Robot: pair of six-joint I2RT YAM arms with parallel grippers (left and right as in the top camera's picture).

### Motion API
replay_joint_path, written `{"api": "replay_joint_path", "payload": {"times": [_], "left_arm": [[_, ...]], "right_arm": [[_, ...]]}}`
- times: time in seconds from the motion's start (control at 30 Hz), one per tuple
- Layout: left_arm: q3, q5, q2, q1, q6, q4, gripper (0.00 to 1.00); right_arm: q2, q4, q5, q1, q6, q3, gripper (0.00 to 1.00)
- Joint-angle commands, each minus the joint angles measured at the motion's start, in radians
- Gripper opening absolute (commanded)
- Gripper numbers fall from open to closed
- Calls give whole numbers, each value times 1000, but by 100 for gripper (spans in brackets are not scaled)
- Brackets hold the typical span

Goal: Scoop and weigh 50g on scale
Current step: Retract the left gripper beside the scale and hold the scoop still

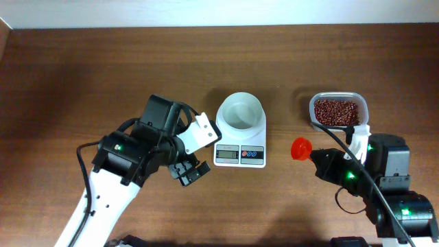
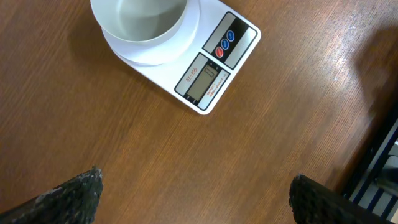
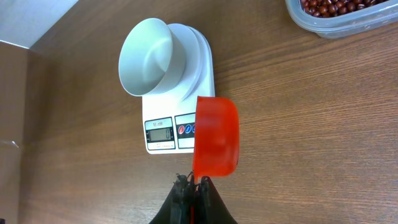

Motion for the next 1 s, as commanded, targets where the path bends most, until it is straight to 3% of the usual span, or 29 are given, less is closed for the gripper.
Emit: {"api": "replay_joint_path", "payload": {"times": [0.0, 0.23, 0.97], "left_arm": [[19, -7, -4, 6, 16, -3, 99], [19, 95, 27, 87, 110, -9, 99], [19, 91, 32, 87, 114, -10, 99]], "right_arm": [[-8, -1, 8, -6, -14, 14, 4], [-8, -1, 8, -6, -14, 14, 4], [-8, -45, 1, -6, -14, 14, 4]]}}
